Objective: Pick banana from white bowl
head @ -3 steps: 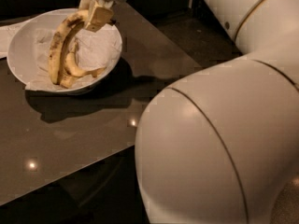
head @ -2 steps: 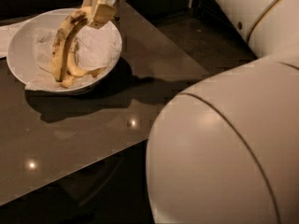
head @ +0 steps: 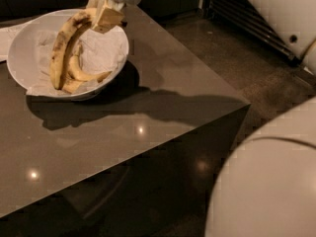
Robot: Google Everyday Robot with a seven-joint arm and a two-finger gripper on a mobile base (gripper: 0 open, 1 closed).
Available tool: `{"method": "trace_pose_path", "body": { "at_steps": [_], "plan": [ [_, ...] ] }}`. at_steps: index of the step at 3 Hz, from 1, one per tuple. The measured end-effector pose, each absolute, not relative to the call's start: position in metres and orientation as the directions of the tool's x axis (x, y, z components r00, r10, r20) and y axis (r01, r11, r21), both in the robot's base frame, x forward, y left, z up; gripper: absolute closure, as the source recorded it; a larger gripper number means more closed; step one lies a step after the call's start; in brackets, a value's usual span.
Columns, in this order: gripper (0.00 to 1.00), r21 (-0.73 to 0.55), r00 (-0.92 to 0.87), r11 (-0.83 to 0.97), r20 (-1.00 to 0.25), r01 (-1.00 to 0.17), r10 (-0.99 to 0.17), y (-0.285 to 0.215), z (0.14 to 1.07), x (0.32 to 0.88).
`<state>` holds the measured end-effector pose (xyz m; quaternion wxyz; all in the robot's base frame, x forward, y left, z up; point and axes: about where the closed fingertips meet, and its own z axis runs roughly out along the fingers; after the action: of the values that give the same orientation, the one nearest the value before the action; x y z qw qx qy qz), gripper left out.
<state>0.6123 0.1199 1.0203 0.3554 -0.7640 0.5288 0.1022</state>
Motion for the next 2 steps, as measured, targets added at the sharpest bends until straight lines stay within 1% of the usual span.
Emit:
{"method": "trace_pose_path", "body": {
  "at_steps": [1, 2],
  "plan": [
    [1.00, -0.444, 0.400, -0.140, -0.572, -0.885, -0.716, 0.1110, 1.0130, 0.5887],
    [1.00, -0.444, 0.400, -0.140, -0.572, -0.885, -0.716, 0.1109, 1.0133, 0.5887]
  ]
}}
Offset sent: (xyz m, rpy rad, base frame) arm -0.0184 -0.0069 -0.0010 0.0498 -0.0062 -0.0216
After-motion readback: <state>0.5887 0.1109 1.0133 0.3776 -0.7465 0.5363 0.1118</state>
